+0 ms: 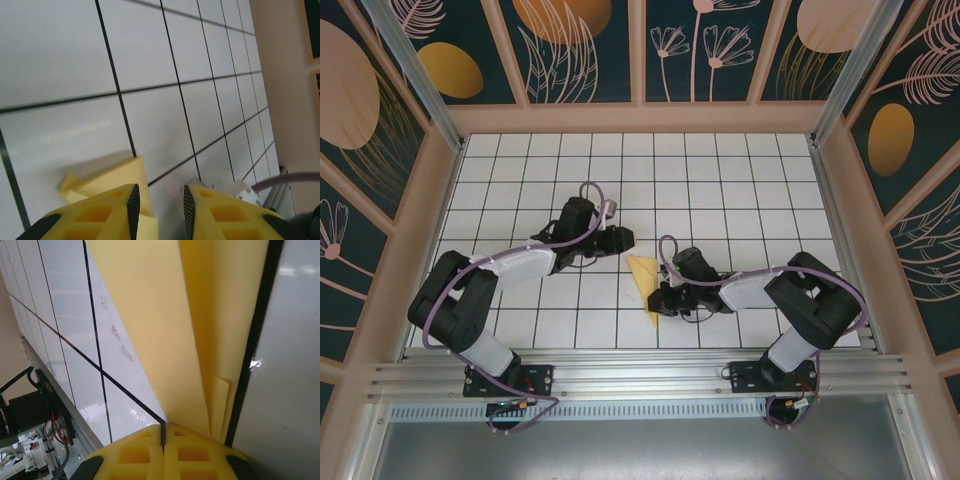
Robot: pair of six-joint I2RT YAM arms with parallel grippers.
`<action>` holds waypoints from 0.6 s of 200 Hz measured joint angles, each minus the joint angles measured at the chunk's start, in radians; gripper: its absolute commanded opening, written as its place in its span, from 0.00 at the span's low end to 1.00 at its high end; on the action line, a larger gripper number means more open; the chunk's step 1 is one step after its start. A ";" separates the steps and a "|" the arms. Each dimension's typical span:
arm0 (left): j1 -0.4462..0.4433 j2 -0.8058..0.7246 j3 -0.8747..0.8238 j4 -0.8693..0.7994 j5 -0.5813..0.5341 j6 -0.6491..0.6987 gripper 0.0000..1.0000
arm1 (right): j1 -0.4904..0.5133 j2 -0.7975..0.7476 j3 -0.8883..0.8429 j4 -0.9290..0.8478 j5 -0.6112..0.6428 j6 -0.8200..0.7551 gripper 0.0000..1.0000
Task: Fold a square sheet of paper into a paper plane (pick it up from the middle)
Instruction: Fold the wing for the fifth time at the center of the table.
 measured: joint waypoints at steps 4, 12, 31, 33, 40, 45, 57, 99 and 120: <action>-0.006 0.005 -0.006 0.002 0.009 -0.002 0.32 | 0.000 0.002 0.003 0.000 0.000 0.000 0.00; -0.021 0.020 -0.014 0.006 0.028 -0.009 0.32 | 0.002 0.006 0.007 0.000 0.002 0.003 0.00; -0.056 0.061 -0.026 0.030 0.058 -0.025 0.32 | 0.006 0.013 0.014 0.000 0.008 0.008 0.00; -0.060 0.066 -0.027 0.033 0.061 -0.027 0.32 | 0.007 0.013 0.015 0.001 0.008 0.010 0.00; -0.071 0.079 -0.031 0.042 0.069 -0.034 0.32 | 0.008 0.014 0.017 0.001 0.010 0.013 0.00; -0.079 0.090 -0.034 0.049 0.073 -0.039 0.32 | 0.008 0.015 0.018 0.001 0.010 0.015 0.00; -0.091 0.117 -0.040 0.072 0.081 -0.047 0.32 | 0.008 0.017 0.020 0.001 0.011 0.019 0.00; -0.094 0.197 -0.047 0.099 0.050 -0.056 0.32 | 0.012 0.022 0.024 0.005 0.015 0.019 0.00; -0.095 0.197 -0.045 0.100 0.031 -0.052 0.32 | 0.013 0.024 0.024 0.006 0.016 0.019 0.00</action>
